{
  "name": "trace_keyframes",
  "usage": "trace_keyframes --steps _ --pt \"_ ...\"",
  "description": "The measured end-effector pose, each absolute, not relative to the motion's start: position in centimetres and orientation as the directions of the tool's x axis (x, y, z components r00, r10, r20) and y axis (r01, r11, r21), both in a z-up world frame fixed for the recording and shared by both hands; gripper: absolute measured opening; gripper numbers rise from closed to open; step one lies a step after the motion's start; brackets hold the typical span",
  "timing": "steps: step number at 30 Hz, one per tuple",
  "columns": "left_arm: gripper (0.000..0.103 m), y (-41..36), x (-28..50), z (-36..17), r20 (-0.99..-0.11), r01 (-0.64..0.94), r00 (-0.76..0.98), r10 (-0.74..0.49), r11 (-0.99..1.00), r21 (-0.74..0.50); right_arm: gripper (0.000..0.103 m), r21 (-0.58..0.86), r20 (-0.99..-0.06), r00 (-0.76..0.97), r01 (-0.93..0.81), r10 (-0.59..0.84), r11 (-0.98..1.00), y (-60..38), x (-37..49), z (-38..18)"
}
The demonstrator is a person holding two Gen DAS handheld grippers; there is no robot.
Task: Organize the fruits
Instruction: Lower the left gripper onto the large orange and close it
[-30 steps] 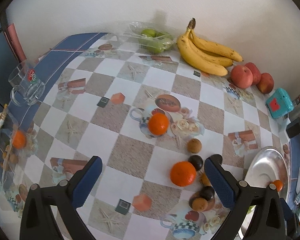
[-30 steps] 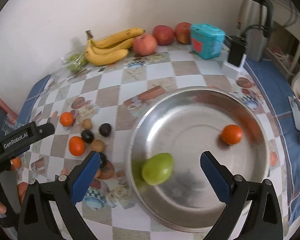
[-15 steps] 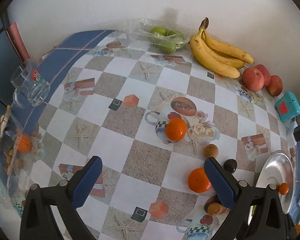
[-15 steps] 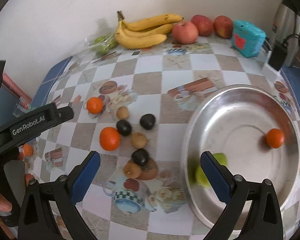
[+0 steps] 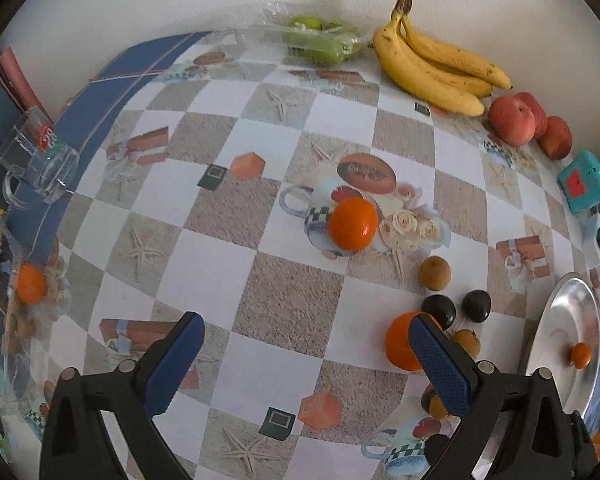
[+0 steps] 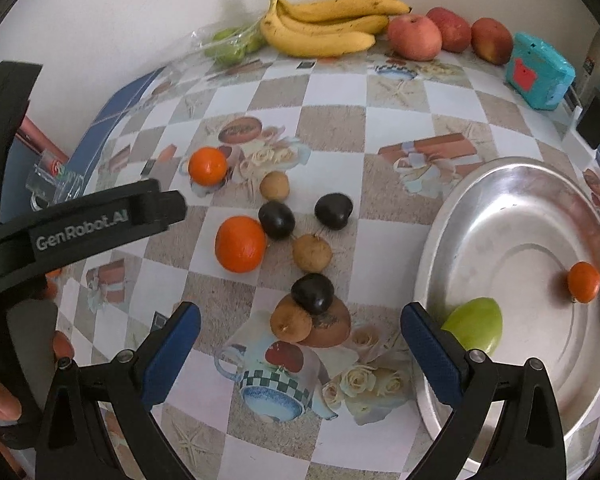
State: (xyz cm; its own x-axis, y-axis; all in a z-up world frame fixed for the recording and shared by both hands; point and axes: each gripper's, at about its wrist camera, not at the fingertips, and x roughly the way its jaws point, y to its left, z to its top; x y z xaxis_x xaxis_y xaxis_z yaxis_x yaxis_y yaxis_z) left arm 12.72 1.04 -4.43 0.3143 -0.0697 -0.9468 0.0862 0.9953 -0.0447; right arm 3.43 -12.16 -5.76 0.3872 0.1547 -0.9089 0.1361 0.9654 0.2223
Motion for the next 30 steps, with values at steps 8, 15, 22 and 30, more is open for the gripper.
trace_keyframes --steps 8,15,22,30 --pt "0.103 1.2 12.7 -5.1 -0.952 0.082 0.287 -0.111 0.992 -0.091 0.1 0.214 -0.913 0.38 0.141 0.147 0.967 -11.9 3.4 -6.7" --pt "0.103 1.0 12.7 -5.2 -0.948 0.087 0.282 -0.149 0.988 -0.129 0.1 0.223 -0.906 0.392 0.122 0.159 0.967 -11.6 3.4 -7.0" --pt "0.097 -0.1 12.5 -6.0 -0.948 0.127 0.245 -0.201 0.976 -0.174 0.088 0.215 -0.911 0.381 0.108 0.16 0.971 -11.3 3.3 -7.5" --pt "0.078 -1.8 12.3 -6.5 -0.941 0.187 0.215 -0.26 0.957 -0.221 0.066 0.213 -0.916 0.367 0.096 0.165 0.972 -11.2 3.3 -7.7"
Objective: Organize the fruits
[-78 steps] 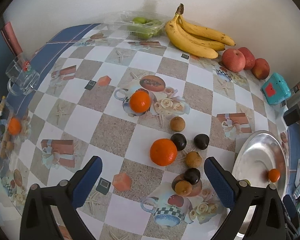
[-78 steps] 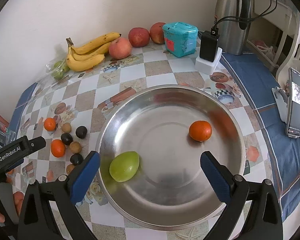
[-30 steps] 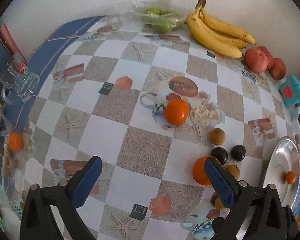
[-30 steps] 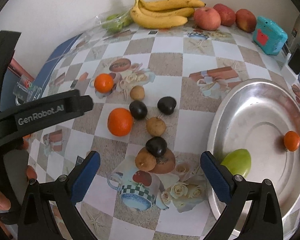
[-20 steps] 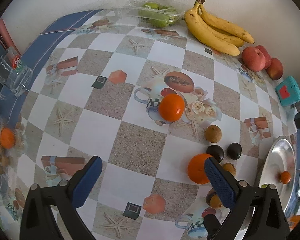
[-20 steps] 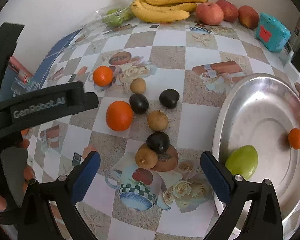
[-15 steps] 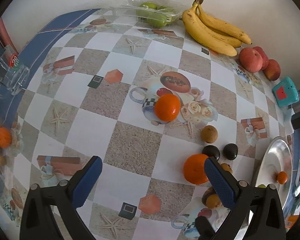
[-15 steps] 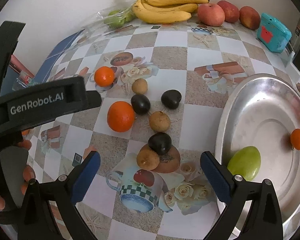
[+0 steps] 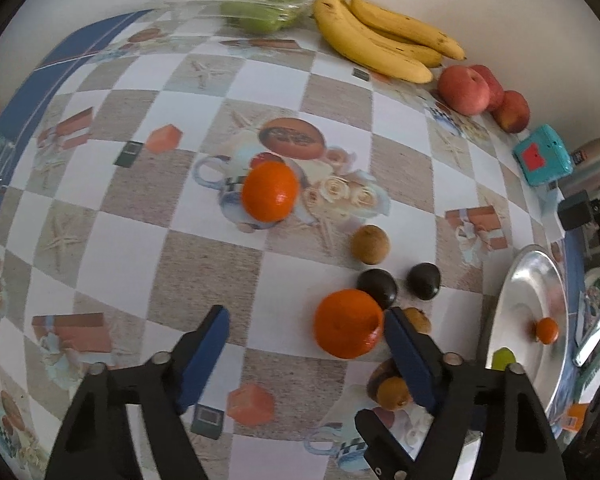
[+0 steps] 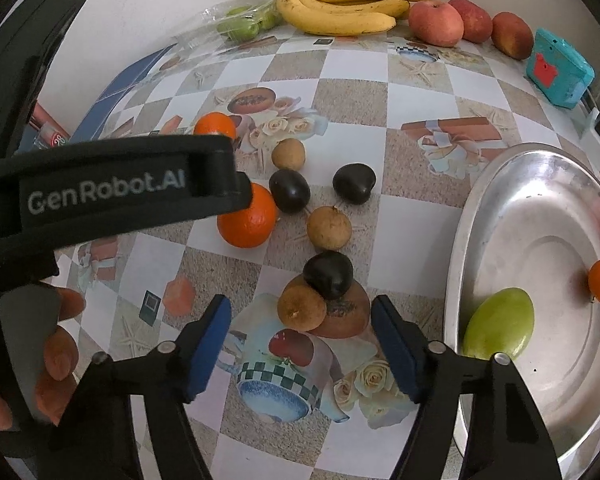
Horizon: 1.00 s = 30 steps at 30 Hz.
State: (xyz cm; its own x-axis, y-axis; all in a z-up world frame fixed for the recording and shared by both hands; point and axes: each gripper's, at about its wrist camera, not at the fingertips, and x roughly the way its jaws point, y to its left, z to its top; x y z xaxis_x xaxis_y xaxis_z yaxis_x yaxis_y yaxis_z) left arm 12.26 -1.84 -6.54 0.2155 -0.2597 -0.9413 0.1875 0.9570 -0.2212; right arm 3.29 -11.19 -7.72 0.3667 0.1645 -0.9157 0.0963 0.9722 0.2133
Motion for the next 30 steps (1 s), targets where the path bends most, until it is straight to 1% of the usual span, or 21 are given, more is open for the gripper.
trace_keyframes --steps 1,3,5,6,7,11,13,16,19,21,23,30 --pt "0.076 -2.0 12.2 -6.6 -0.94 0.193 0.213 -0.265 0.955 -0.225 0.063 0.216 -0.916 0.366 0.098 0.167 0.971 -11.2 3.3 -7.7" --pt "0.071 -2.3 12.1 -6.6 -0.938 0.207 0.21 -0.277 0.95 -0.234 0.06 0.225 -0.914 0.365 0.099 0.175 0.969 -11.3 3.3 -7.7" --pt "0.068 -2.6 12.1 -6.7 -0.937 0.215 0.204 -0.285 0.946 -0.242 0.054 0.231 -0.914 0.362 0.098 0.182 0.968 -11.3 3.3 -7.7" --pt "0.065 -2.7 12.1 -6.8 -0.936 0.218 0.199 -0.29 0.944 -0.246 0.053 0.235 -0.914 0.361 0.098 0.186 0.967 -11.3 3.3 -7.8" --pt "0.057 -2.8 12.1 -6.9 -0.936 0.22 0.195 -0.294 0.943 -0.25 0.05 0.239 -0.914 0.359 0.097 0.19 0.966 -11.3 3.2 -7.8" --pt "0.046 -3.1 12.2 -7.2 -0.931 0.221 0.183 -0.316 0.936 -0.274 0.043 0.252 -0.912 0.356 0.094 0.204 0.963 -11.3 3.2 -7.8" --pt "0.042 -3.2 12.1 -7.1 -0.928 0.226 0.182 -0.324 0.933 -0.281 0.042 0.255 -0.912 0.355 0.094 0.207 0.962 -11.2 3.2 -7.9" --pt "0.042 -3.4 12.1 -7.0 -0.93 0.234 0.188 -0.317 0.934 -0.272 0.035 0.263 -0.911 0.352 0.094 0.214 0.96 -11.2 3.2 -8.0" --pt "0.041 -3.2 12.1 -6.9 -0.928 0.232 0.191 -0.32 0.933 -0.275 0.03 0.268 -0.907 0.359 0.092 0.219 0.959 -11.2 3.2 -7.9" --pt "0.041 -3.2 12.1 -6.8 -0.927 0.23 0.195 -0.32 0.934 -0.274 0.029 0.272 -0.904 0.366 0.087 0.223 0.958 -11.2 3.2 -7.7" --pt "0.041 -3.1 12.1 -6.6 -0.927 0.228 0.199 -0.319 0.935 -0.273 0.025 0.27 -0.903 0.369 0.082 0.222 0.959 -11.2 3.1 -7.6" --pt "0.041 -3.0 12.1 -6.0 -0.926 0.222 0.206 -0.316 0.937 -0.27 0.023 0.263 -0.904 0.369 0.08 0.216 0.961 -11.2 2.6 -7.4"
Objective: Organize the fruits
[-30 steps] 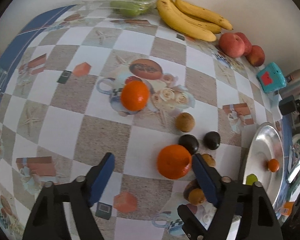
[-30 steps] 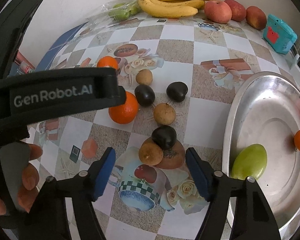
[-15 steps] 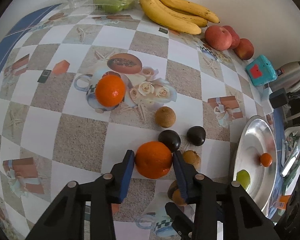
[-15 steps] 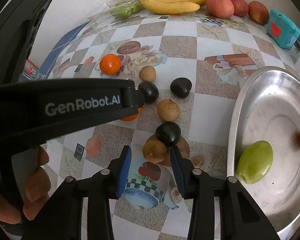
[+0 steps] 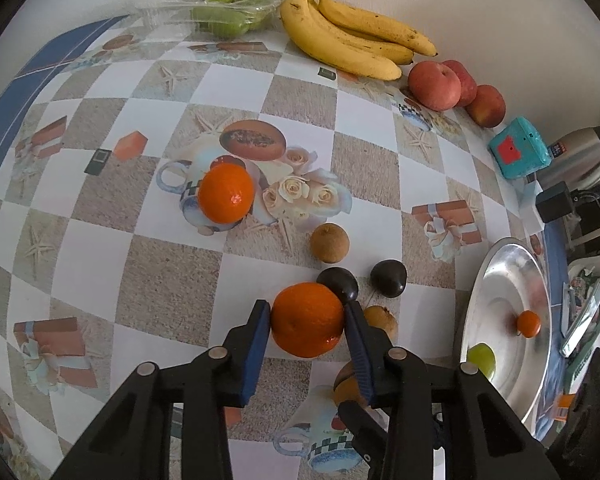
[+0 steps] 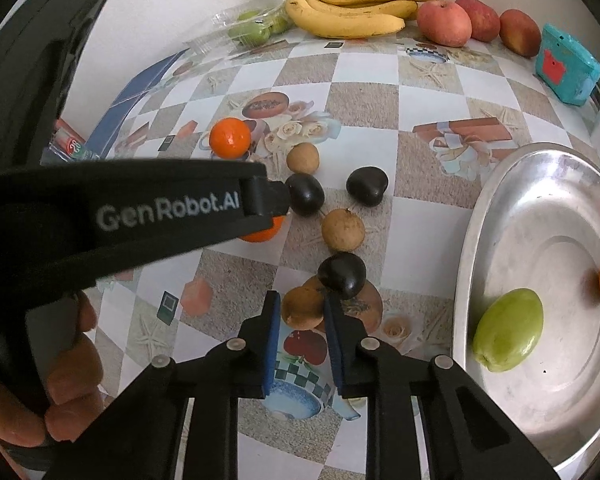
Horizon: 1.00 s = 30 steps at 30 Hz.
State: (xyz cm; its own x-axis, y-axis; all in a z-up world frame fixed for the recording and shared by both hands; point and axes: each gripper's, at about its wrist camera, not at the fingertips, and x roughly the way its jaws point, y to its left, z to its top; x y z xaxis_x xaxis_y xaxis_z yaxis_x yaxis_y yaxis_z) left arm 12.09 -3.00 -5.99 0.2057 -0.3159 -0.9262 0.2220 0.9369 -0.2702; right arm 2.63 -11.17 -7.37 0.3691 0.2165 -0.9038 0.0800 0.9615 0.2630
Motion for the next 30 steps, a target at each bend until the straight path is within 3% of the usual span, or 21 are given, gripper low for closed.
trace_keyframes --steps 15,25,28,30 --pt "0.041 -2.1 12.3 -6.0 -0.933 0.178 0.197 -0.301 0.947 -0.268 0.026 0.243 -0.92 0.332 0.073 0.206 0.967 -9.9 3.1 -8.7" --pt "0.041 -1.5 12.4 -6.0 -0.942 0.162 0.214 -0.257 0.961 -0.225 0.026 0.322 -0.898 0.348 0.104 0.269 0.941 -10.7 3.4 -8.7" --pt "0.041 -0.9 12.6 -5.9 -0.943 0.15 0.223 -0.246 0.965 -0.216 0.034 0.325 -0.897 0.352 0.121 0.265 0.938 -10.7 3.6 -8.7" --pt "0.041 -0.6 12.7 -5.8 -0.944 0.145 0.228 -0.239 0.967 -0.21 0.034 0.328 -0.897 0.355 0.131 0.264 0.936 -10.8 3.7 -8.8"
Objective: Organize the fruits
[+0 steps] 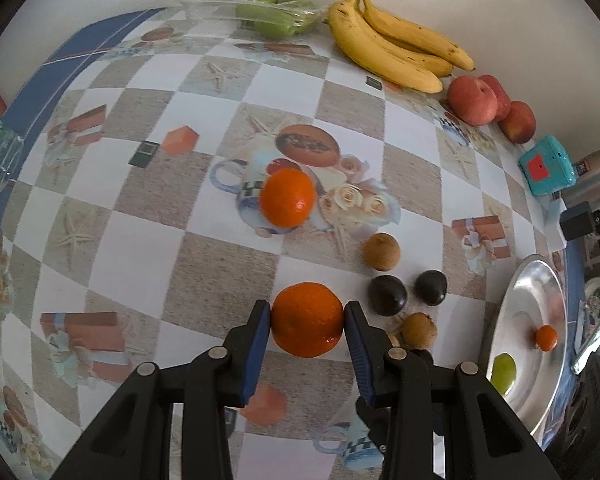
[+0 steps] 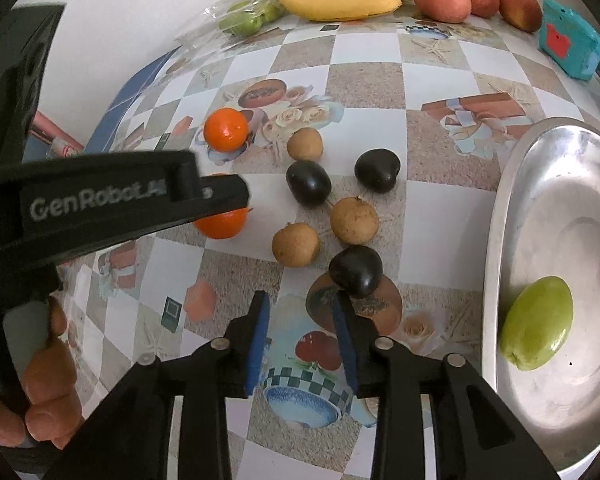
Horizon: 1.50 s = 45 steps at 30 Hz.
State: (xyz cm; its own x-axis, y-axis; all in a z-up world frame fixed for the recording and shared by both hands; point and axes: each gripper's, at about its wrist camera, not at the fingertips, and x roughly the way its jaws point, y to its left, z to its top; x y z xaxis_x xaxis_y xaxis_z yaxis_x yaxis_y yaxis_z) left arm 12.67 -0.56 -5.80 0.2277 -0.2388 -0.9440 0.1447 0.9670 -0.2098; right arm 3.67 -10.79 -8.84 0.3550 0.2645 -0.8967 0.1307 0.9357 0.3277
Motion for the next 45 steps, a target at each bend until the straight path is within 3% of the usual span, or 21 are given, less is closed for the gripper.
trace_keyframes --steps 13,24,45 --pt "0.041 1.3 13.1 -5.9 -0.945 0.109 0.235 -0.227 0.972 -0.207 0.034 0.38 -0.871 0.396 0.171 0.29 0.909 -11.0 4.7 -7.8" --pt "0.041 2.5 13.3 -6.1 -0.946 0.091 0.231 -0.229 0.973 -0.214 0.035 0.343 -0.874 0.42 0.176 0.245 0.923 -10.5 5.9 -7.7" --pt "0.041 3.2 13.4 -6.2 -0.944 0.079 0.226 -0.24 0.971 -0.228 0.033 0.019 -0.914 0.405 0.07 -0.011 0.997 -6.7 6.8 -7.8"
